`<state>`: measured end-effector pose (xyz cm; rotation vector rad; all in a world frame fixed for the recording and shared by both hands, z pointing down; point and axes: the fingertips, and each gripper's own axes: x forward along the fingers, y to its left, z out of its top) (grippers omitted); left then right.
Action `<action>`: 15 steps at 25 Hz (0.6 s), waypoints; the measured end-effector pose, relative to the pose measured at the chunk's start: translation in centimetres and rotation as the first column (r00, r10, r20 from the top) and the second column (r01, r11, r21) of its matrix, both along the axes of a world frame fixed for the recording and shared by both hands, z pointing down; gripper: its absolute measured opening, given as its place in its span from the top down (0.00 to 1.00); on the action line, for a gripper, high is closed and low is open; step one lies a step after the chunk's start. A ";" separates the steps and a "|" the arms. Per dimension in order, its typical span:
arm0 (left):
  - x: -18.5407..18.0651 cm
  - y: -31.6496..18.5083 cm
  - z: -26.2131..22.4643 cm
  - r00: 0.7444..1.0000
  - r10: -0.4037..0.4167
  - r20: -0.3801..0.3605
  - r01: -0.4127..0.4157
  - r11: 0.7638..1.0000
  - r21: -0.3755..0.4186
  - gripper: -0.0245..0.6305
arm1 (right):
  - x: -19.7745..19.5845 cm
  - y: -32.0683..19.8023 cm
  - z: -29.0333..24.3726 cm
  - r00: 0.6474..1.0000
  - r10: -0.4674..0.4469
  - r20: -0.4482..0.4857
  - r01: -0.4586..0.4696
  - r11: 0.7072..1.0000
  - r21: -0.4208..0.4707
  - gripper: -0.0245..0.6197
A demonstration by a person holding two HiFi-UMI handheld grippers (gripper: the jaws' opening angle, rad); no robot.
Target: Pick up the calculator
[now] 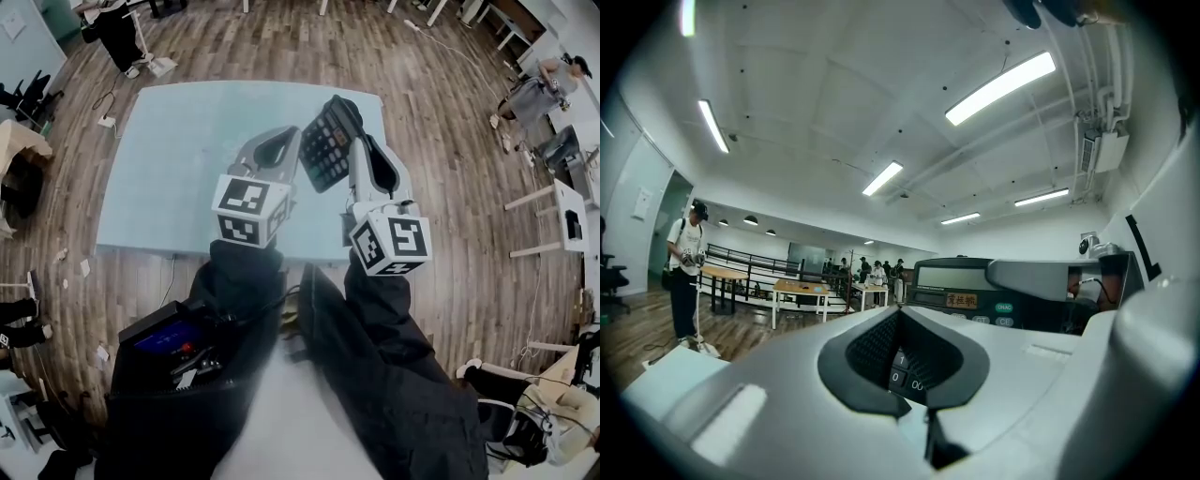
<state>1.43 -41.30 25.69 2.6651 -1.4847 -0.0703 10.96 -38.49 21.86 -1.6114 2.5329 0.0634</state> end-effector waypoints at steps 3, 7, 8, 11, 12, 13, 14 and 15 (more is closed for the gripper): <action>0.0 0.1 -0.1 1.000 0.001 0.003 -0.001 1.000 0.004 0.96 | 0.0 0.1 -0.1 1.000 0.006 -0.006 -0.006 1.000 0.007 0.89; 0.1 0.2 0.1 1.000 0.002 0.005 -0.002 1.000 -0.002 0.96 | -0.1 0.3 0.0 1.000 0.009 -0.018 -0.009 1.000 0.010 0.89; 0.1 0.2 0.2 1.000 0.003 0.006 -0.003 1.000 -0.004 0.96 | -0.1 0.3 0.0 1.000 0.010 -0.020 -0.009 1.000 0.010 0.89; 0.2 0.2 0.3 1.000 0.004 0.006 -0.004 1.000 -0.009 0.96 | 0.0 0.3 0.1 1.000 0.011 -0.018 -0.011 1.000 0.004 0.89; 0.2 0.2 0.4 1.000 0.004 0.006 -0.004 1.000 -0.011 0.96 | 0.0 0.3 0.2 1.000 0.012 -0.017 -0.012 1.000 0.002 0.89; 0.2 0.2 0.5 1.000 0.004 0.006 -0.004 1.000 -0.012 0.96 | 0.0 0.3 0.3 1.000 0.012 -0.016 -0.012 1.000 0.000 0.89; 0.2 0.2 0.6 1.000 0.003 0.007 -0.003 1.000 -0.014 0.96 | 0.0 0.3 0.4 1.000 0.013 -0.015 -0.013 1.000 -0.001 0.89; 0.1 0.1 0.7 1.000 0.001 0.008 -0.001 1.000 -0.016 0.96 | 0.0 0.3 0.4 1.000 0.013 -0.014 -0.013 1.000 -0.002 0.89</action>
